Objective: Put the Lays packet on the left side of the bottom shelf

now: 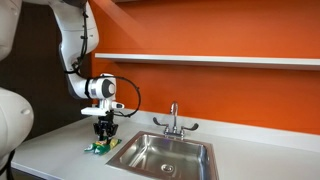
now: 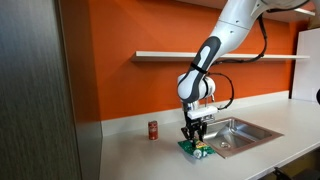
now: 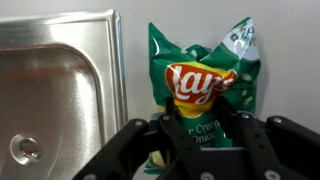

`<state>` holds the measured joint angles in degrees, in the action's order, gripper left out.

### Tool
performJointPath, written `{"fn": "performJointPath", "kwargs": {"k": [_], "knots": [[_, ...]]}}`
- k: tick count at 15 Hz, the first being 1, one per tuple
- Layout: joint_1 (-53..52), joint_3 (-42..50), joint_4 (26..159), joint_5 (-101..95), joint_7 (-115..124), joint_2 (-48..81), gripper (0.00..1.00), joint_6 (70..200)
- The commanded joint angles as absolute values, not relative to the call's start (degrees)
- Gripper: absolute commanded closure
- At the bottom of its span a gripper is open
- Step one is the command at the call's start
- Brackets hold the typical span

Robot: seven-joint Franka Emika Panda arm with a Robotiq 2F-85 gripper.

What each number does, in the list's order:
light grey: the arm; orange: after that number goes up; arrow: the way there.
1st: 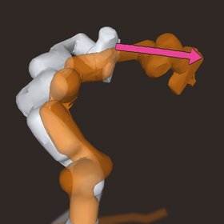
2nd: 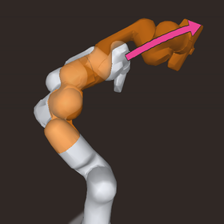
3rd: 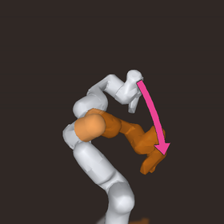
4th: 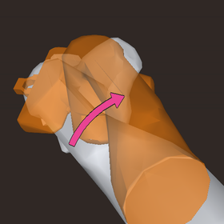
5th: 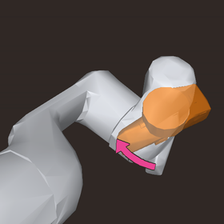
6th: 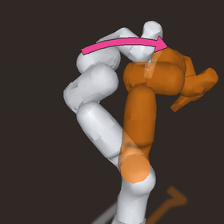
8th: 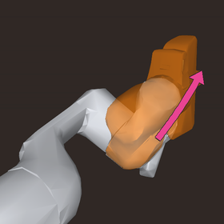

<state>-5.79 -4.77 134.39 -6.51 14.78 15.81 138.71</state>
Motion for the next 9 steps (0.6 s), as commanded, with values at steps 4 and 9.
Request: {"fn": "performJointPath", "kwargs": {"k": [4,9], "knots": [[-6.55,-3.83,133.36,-5.39,14.52,16.12,1.00,137.55],[-6.65,-3.74,133.21,-5.56,15.04,14.79,1.00,136.90]]}}
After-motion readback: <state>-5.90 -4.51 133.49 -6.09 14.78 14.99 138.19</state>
